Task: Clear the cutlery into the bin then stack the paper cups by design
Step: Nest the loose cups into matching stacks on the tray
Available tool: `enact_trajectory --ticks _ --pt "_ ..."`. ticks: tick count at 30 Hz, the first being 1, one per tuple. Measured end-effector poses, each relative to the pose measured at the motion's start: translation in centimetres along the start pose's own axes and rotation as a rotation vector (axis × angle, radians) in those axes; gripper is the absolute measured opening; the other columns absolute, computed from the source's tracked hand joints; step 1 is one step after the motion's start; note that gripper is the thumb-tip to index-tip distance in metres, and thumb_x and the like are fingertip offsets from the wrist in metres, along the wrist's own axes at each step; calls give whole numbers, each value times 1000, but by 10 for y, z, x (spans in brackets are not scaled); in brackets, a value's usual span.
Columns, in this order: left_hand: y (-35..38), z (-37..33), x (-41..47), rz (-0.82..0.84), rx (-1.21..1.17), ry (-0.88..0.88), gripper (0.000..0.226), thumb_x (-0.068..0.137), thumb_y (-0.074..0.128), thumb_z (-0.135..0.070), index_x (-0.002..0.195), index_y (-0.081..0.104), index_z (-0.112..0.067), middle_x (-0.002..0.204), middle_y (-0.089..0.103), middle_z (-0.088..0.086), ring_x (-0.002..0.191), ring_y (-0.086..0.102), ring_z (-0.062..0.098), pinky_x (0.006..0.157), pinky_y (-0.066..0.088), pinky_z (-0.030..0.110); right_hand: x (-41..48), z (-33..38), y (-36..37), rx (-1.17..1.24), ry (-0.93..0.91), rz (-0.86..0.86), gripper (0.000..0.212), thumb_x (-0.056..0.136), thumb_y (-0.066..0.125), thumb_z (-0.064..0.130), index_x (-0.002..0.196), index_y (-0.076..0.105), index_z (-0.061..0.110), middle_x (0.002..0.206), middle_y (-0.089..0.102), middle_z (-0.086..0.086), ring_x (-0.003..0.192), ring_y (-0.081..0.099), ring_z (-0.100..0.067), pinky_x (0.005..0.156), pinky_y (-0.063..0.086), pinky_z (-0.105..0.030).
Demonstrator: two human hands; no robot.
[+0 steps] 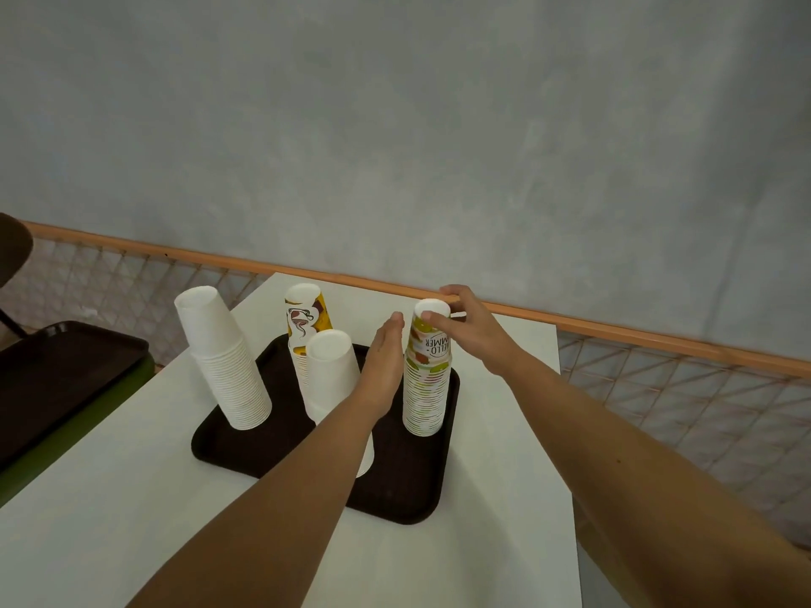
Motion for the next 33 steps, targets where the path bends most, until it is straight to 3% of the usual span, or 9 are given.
enact_trajectory --ticks 5,9,13,17,19,22,27,29,33 --pt "-3 -33 -19 -33 35 179 47 101 25 -42 143 33 -22 145 40 -3 135 35 15 97 26 21 -10 32 -22 -10 -106 -185 39 87 64 27 122 51 14 102 57 -6 95 55 -18 81 46 -28" --pt "-15 -63 -38 -108 -12 352 19 99 40 -27 112 53 -23 106 60 -6 104 60 14 76 44 14 -25 66 -32 30 -207 -282 27 87 63 16 113 57 9 76 55 3 71 54 -9 68 43 -21" --pt "-38 -87 -58 -183 -41 469 13 96 49 -18 103 59 -18 83 63 -5 70 61 10 62 48 20 -40 101 -18 44 -285 -224 19 88 61 16 106 58 12 79 62 -11 73 61 -22 62 45 -23" --pt "-78 -102 -75 -268 -116 539 10 94 50 -12 95 59 -12 72 60 1 61 55 10 51 44 13 -58 134 13 40 -356 -182 19 89 61 15 107 58 11 80 64 -17 62 59 -16 58 47 -19" --pt "-104 -103 -79 -316 -127 563 10 94 50 -11 91 59 -13 71 59 2 62 55 10 51 43 11 -63 147 38 30 -374 -144 19 88 62 14 107 58 10 76 62 -15 58 58 -13 53 45 -13" --pt "-142 -87 -79 -374 -89 535 14 93 51 -13 85 58 -22 72 59 -2 66 55 10 61 47 18 -64 152 84 30 -353 -63 18 86 64 11 103 58 13 73 62 -12 61 61 -18 55 47 -21" --pt "-208 -46 -74 -433 -2 465 8 91 53 -11 88 57 -16 78 58 -8 75 55 11 73 48 25 -63 139 167 -4 -242 59 24 86 65 19 109 57 18 86 64 -8 85 65 -24 80 56 -38" --pt "-234 -26 -71 -448 62 426 4 92 54 -12 89 56 -14 81 57 -8 79 55 12 74 46 19 -62 129 196 -57 -175 95 31 88 62 24 118 54 18 92 62 -2 93 62 -20 85 53 -36" --pt "-278 25 -54 -442 109 304 2 91 54 -11 92 55 -10 93 59 7 89 54 20 83 49 34 -60 91 242 -166 -11 183 45 92 57 31 133 44 18 119 59 -6 107 56 -18 86 41 -26"
Point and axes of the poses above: each hand's wrist, its own x-axis towards the middle knuckle, its own y-axis out of the palm, z = x × y, the point moved 10 cm from there along x, towards the middle knuckle
